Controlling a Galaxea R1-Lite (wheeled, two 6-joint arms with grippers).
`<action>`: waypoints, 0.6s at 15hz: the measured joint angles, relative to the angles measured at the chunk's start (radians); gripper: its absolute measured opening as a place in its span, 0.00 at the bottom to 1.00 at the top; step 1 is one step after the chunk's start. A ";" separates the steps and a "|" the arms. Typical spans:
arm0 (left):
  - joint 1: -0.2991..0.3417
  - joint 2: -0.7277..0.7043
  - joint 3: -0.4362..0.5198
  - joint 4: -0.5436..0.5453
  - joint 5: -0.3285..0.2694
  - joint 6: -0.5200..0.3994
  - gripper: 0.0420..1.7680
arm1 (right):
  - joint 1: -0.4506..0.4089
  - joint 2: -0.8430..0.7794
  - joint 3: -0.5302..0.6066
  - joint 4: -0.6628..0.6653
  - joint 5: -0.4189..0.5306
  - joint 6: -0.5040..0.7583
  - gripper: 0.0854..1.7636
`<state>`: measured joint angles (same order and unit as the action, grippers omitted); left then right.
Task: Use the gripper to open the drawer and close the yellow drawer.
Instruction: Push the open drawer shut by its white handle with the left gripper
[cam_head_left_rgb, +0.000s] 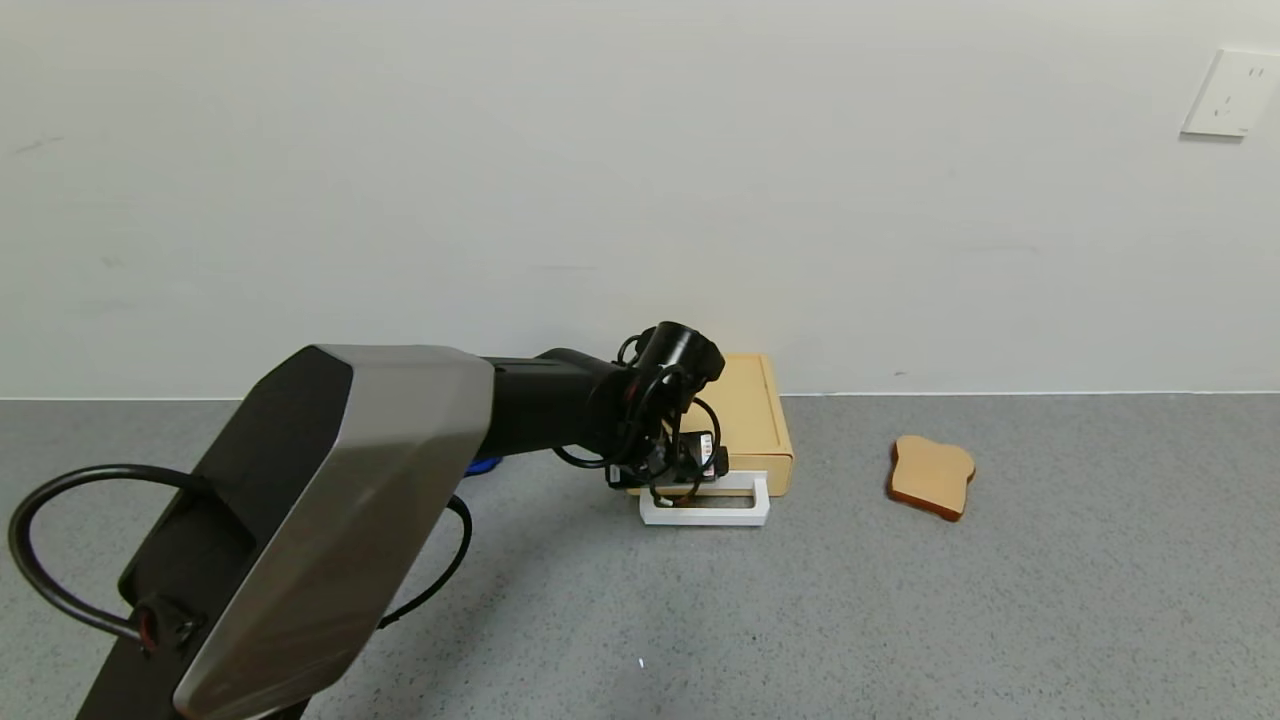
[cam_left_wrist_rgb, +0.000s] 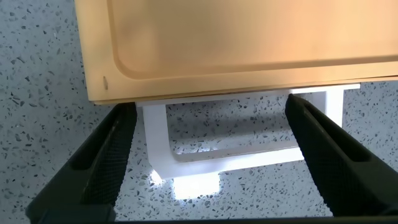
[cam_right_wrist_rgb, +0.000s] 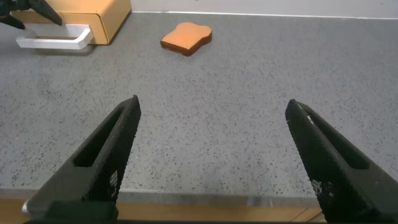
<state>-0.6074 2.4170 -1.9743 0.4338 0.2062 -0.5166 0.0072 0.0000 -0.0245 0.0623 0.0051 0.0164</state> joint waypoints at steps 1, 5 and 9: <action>0.000 0.000 0.000 0.000 0.000 -0.001 0.97 | 0.000 0.000 0.000 0.000 0.000 0.000 0.97; -0.001 0.006 0.000 -0.022 0.001 -0.002 0.97 | 0.000 0.000 0.000 0.000 0.000 0.000 0.97; -0.001 0.009 0.001 -0.037 0.001 -0.004 0.97 | 0.000 0.000 0.000 0.000 0.000 0.000 0.97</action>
<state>-0.6089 2.4262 -1.9734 0.3968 0.2072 -0.5209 0.0072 0.0000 -0.0245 0.0626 0.0053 0.0168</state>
